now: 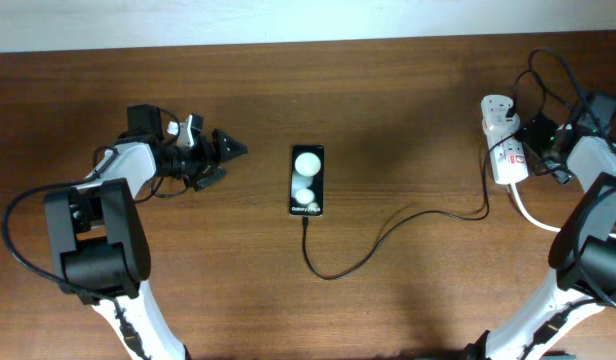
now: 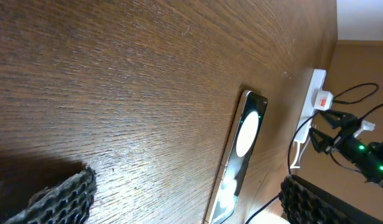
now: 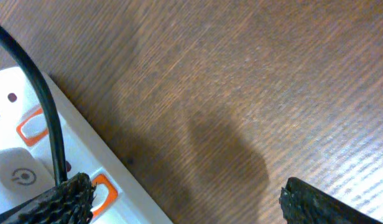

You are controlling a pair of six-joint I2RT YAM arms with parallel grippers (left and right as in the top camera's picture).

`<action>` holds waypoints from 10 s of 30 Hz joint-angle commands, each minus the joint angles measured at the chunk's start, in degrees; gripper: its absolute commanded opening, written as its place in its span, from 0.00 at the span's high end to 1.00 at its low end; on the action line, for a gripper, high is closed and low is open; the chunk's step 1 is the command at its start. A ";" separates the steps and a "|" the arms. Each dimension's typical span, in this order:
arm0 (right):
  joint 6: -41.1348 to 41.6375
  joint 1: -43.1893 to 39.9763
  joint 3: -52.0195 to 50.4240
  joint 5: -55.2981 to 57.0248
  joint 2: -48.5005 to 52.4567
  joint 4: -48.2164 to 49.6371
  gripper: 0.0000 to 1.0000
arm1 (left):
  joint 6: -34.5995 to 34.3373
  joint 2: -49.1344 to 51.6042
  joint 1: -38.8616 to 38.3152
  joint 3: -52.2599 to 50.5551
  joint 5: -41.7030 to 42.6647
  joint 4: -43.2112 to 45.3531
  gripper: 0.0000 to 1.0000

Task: Plug charger to phone and switch on socket

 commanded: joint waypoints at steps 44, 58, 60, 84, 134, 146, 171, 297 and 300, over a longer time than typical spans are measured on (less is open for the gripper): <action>0.26 1.33 -3.41 -5.38 0.70 -4.02 0.01 | 0.46 1.07 0.04 -0.76 -5.62 -0.28 0.01; -6.93 -2.43 1.62 -7.30 -10.99 -17.46 0.01 | 0.46 1.07 0.04 -0.76 -5.62 -0.28 0.01; -7.06 -1.88 1.60 -7.32 -10.69 -18.84 0.01 | 0.48 1.07 0.04 -0.76 -5.62 -0.26 0.01; -9.44 -1.05 1.53 -7.28 -10.34 -19.65 0.01 | 0.46 1.07 0.04 -0.76 -5.60 -0.26 0.01; -9.44 -1.05 1.53 -7.28 -10.34 -19.63 0.01 | 0.48 -40.39 0.02 -29.88 -36.85 18.38 0.01; -9.44 -1.05 1.53 -7.28 -10.34 -19.63 0.01 | 0.48 -48.41 -3.26 -60.08 -36.68 58.03 0.01; -9.44 -1.05 1.53 -7.28 -10.34 -19.63 0.01 | 0.50 -80.89 -3.32 -75.49 -43.23 34.67 0.01; -33.05 29.33 -78.62 -5.60 -90.68 18.99 0.01 | 24.15 -120.34 -11.19 -75.49 -49.51 24.55 0.01; -33.03 29.68 -78.62 -5.60 -97.55 16.33 0.01 | 24.15 -120.34 -11.19 -75.49 -49.51 24.55 0.01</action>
